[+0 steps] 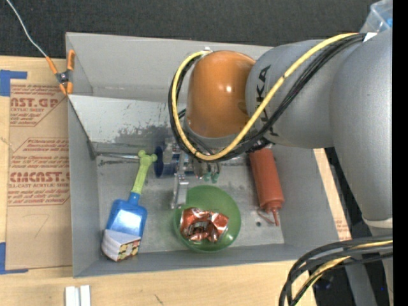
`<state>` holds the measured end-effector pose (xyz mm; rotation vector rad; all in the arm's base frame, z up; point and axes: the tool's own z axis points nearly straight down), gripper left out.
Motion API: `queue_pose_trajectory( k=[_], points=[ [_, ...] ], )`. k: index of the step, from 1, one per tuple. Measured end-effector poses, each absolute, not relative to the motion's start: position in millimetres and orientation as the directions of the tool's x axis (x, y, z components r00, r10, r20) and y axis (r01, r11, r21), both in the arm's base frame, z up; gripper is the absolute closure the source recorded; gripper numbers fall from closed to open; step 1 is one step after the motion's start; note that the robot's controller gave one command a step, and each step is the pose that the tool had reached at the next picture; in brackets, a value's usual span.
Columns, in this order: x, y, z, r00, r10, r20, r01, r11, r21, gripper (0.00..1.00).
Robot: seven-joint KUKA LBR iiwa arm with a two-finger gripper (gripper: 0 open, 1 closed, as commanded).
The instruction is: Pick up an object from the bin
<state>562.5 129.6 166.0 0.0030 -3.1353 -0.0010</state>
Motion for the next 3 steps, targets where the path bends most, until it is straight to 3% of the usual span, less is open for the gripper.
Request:
queue_pose_trajectory(
  k=[1,2,3],
  points=[
    [564.4,129,171,-1.0,0.0,-0.001,0.0,1.0,0.002,0.0],
    [527.5,41,89,-0.924,-0.383,0.0,-0.383,0.924,0.002,0.0],
    [530.5,53,119,-0.861,-0.509,-0.002,-0.509,0.861,0.002,0.0]
  ],
)
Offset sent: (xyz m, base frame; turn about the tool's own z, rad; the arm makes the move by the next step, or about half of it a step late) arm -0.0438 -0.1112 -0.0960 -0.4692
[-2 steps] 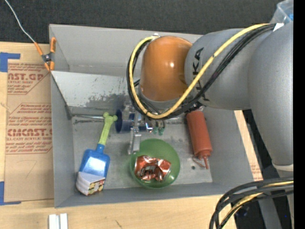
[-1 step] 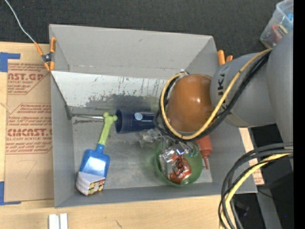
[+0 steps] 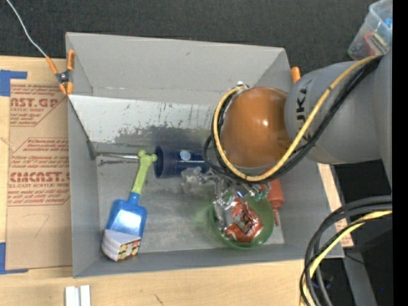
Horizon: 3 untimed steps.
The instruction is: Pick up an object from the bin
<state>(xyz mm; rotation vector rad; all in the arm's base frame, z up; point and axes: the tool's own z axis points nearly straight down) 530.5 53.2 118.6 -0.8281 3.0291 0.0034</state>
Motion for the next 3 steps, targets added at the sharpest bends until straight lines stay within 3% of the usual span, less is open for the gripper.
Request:
queue_pose_trajectory(
  k=[1,2,3],
  points=[
    [527.4,-37,99,-0.897,-0.442,0.002,-0.442,0.897,0.001,0.0],
    [502.0,-18,70,-0.913,-0.407,-0.01,-0.407,0.913,0.002,0.0],
    [539.2,-57,72,-0.94,-0.34,-0.002,-0.34,0.94,-0.001,1.0]
  ],
)
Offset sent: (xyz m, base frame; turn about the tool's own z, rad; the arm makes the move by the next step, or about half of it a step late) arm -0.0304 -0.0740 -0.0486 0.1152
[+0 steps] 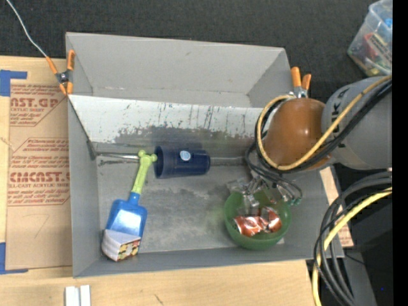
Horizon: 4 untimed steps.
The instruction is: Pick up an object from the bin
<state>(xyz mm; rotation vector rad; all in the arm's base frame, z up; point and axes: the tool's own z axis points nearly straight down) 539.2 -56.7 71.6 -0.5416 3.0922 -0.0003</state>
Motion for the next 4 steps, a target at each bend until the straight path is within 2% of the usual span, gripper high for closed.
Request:
queue_pose_trajectory(
  k=[2,4],
  points=[
    [538.3,-56,79,-0.941,-0.339,-0.002,-0.339,0.941,0.001,1.0],
    [539.3,-55,119,-0.94,-0.341,-0.004,-0.341,0.94,-0.001,1.0]
  ],
)
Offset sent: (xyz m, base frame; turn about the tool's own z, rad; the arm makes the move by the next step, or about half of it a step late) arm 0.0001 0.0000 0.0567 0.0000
